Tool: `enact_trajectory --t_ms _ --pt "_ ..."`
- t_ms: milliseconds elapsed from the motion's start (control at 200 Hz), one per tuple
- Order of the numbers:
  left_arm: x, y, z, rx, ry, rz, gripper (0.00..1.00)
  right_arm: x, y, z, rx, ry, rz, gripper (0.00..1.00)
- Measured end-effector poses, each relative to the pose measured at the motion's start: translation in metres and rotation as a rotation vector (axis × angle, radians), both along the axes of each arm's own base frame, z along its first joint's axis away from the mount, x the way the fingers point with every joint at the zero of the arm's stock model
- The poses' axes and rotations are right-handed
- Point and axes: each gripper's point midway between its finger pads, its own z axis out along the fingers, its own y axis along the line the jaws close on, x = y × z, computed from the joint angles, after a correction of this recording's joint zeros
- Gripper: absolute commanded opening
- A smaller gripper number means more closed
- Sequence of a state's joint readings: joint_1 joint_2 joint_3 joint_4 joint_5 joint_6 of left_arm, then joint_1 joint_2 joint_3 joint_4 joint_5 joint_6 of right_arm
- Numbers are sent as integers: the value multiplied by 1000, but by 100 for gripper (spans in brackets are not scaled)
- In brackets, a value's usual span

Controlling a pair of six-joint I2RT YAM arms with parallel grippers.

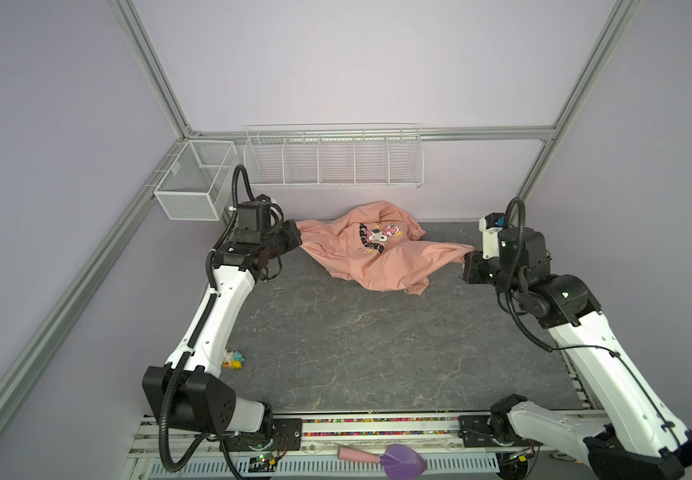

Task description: Zip up the jacket

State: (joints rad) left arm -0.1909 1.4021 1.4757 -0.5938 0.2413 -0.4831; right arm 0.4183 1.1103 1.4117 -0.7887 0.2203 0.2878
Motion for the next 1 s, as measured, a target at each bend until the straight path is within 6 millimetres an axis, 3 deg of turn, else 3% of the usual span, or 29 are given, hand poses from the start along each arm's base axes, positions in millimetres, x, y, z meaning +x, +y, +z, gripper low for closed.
enact_trajectory --t_ms 395,1000 --pt "-32 -15 92 -75 -190 -122 0 -6 -13 62 44 -123 -12 7" --pt "-77 -28 197 -246 -386 -225 0 -65 -47 140 63 -329 -49 7"
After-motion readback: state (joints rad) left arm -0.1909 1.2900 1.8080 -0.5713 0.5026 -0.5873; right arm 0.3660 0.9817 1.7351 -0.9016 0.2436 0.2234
